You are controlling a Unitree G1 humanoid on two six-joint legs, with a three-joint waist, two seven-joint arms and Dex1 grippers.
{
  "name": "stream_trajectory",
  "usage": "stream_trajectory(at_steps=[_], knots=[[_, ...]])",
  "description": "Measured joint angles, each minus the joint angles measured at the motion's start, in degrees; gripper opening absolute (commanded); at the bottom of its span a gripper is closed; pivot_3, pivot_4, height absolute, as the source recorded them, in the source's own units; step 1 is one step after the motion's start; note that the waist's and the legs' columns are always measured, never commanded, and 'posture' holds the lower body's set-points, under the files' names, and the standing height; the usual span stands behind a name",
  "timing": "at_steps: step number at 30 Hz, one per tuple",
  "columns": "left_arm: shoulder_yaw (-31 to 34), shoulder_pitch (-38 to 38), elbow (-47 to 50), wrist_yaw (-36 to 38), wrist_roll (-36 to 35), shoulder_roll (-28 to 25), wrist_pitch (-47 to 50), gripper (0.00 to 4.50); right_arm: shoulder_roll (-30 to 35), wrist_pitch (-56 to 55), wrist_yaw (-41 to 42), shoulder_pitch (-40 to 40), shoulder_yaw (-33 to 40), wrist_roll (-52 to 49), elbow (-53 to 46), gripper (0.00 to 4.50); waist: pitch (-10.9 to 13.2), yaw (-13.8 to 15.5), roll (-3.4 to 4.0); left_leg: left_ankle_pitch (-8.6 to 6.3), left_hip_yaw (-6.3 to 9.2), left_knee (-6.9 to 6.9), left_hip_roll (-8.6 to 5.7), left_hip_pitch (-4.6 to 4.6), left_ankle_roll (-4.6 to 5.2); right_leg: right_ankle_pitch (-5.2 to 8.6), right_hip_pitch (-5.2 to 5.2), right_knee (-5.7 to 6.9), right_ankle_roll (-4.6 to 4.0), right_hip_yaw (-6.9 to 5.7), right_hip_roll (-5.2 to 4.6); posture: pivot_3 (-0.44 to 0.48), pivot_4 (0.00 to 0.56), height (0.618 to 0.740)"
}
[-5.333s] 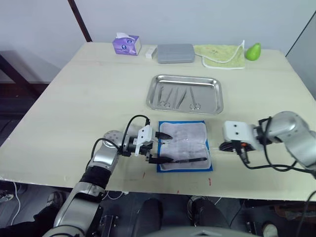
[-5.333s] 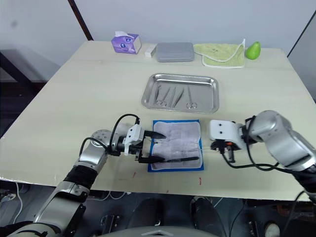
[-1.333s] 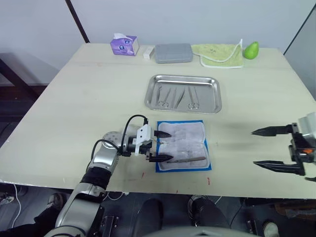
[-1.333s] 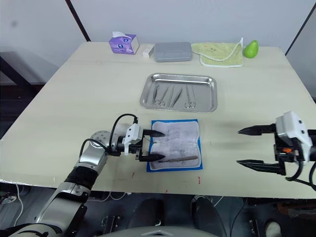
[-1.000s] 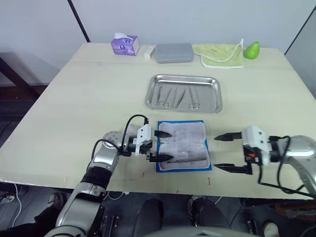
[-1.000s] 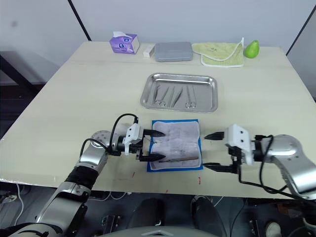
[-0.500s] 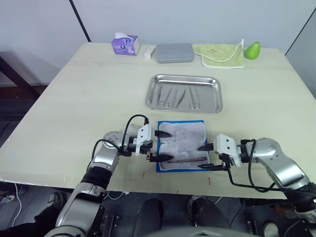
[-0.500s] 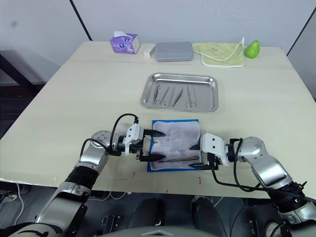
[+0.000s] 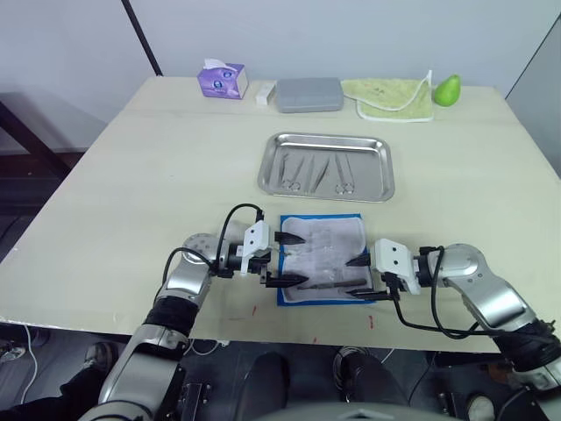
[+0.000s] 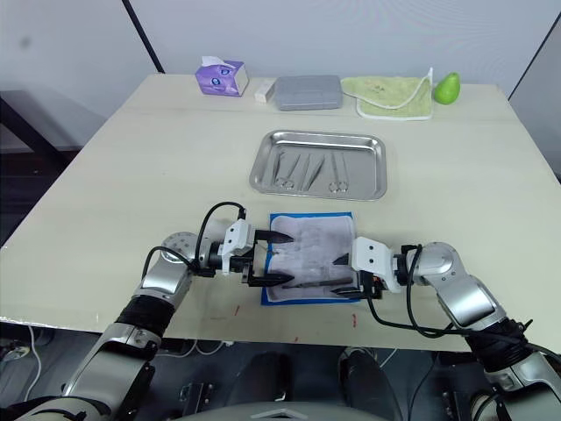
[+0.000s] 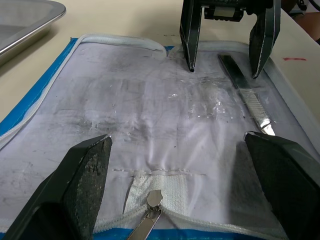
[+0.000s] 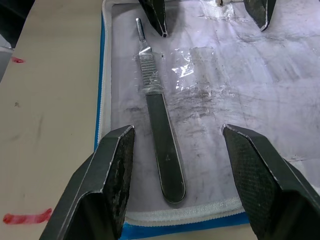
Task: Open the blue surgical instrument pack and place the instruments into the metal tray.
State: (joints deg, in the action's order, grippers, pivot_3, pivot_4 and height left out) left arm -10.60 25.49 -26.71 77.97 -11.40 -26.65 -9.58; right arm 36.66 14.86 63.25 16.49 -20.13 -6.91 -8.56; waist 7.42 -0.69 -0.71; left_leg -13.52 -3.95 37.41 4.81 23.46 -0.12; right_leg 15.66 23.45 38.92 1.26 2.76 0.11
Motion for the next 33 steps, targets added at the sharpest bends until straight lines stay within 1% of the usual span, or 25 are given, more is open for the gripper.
stream_trajectory(at_steps=[3,4,5,6,8,9,10,11,13,18,33], knots=[[0.0,0.0,0.1,-0.1,0.0,0.0,0.4,4.50,0.0,0.5,-0.2,0.0,-0.6,0.3,-0.1,2.94,-0.1,0.0,-0.04,0.00,0.00,0.00,0.00,-0.03,0.00,0.00,-0.02,0.00,0.00,0.00,0.00,0.000,0.150,0.740],[0.0,-0.1,0.2,-0.2,0.0,0.0,0.5,4.50,0.0,0.7,-0.2,0.0,-0.7,0.5,0.0,2.51,-0.1,0.0,-0.07,0.00,-0.01,0.00,0.00,-0.05,0.00,0.00,-0.02,0.00,0.00,0.01,0.00,0.000,0.150,0.740],[0.0,-0.1,0.2,-0.2,0.0,0.0,0.6,4.50,0.0,0.8,-0.2,0.0,-0.9,0.5,-0.1,2.22,-0.1,0.0,-0.10,0.00,-0.01,-0.01,0.00,-0.06,0.00,0.00,-0.03,0.00,0.00,0.01,0.00,0.000,0.150,0.740],[0.0,-0.1,0.3,-0.3,0.1,0.0,0.8,4.50,0.0,0.8,-0.2,0.1,-1.5,0.6,-0.2,1.78,-0.2,0.0,-0.16,0.00,-0.01,-0.01,0.01,-0.08,0.00,0.00,-0.05,0.00,-0.01,0.02,0.01,0.000,0.150,0.740],[-0.1,-0.2,0.4,-0.5,0.1,0.0,1.0,4.50,0.0,1.0,-0.2,0.1,-2.0,0.6,-0.3,1.16,-0.2,0.0,-0.26,0.00,-0.02,-0.02,0.02,-0.14,0.00,0.01,-0.10,0.00,-0.01,0.02,0.01,0.000,0.150,0.740],[-0.1,-0.2,0.5,-0.6,0.1,0.0,1.1,4.50,0.0,1.1,-0.2,0.2,-2.1,0.6,-0.3,0.66,-0.3,0.0,-0.31,0.00,-0.03,-0.02,0.02,-0.18,0.00,0.01,-0.15,0.00,-0.02,0.03,0.01,0.000,0.150,0.740],[-0.1,-0.3,0.6,-0.6,0.1,0.0,1.3,4.50,0.0,1.1,-0.2,0.2,-2.2,0.6,-0.3,0.35,-0.3,0.0,-0.34,0.00,-0.05,-0.04,0.02,-0.24,0.00,0.02,-0.18,-0.01,-0.01,0.04,0.01,0.000,0.150,0.740],[-0.1,-0.5,0.7,-0.6,0.1,0.0,1.4,4.50,0.1,1.1,0.0,0.2,-2.5,0.7,-0.6,0.17,-0.3,0.0,-0.38,0.00,-0.08,-0.08,0.02,-0.37,0.00,0.02,-0.27,-0.02,-0.02,0.08,0.01,0.000,0.150,0.740],[-0.2,-0.6,0.8,-0.8,0.1,0.1,1.8,4.50,0.1,1.1,-0.1,0.2,-2.7,0.9,-0.6,0.17,-0.4,-0.1,-0.44,-0.01,-0.10,-0.17,0.02,-0.60,-0.01,0.19,-0.46,-0.06,0.01,0.09,0.00,0.000,0.150,0.740],[-0.2,-0.7,1.0,-0.9,0.1,0.1,2.0,4.50,0.5,1.8,-0.2,0.5,-2.6,1.3,-1.5,0.17,-0.4,0.0,-0.45,-0.01,-0.12,-0.17,0.02,-0.60,-0.01,0.18,-0.45,-0.05,-0.01,0.12,-0.01,0.000,0.150,0.740],[-0.2,-0.7,1.4,-1.0,0.1,0.1,2.0,4.50,3.6,12.2,2.1,5.2,-4.6,2.2,-7.8,0.17,-0.2,0.1,-0.41,-0.01,-0.20,-0.17,0.01,-0.50,-0.01,0.10,-0.35,-0.06,-0.16,0.17,-0.05,0.000,0.150,0.740]])
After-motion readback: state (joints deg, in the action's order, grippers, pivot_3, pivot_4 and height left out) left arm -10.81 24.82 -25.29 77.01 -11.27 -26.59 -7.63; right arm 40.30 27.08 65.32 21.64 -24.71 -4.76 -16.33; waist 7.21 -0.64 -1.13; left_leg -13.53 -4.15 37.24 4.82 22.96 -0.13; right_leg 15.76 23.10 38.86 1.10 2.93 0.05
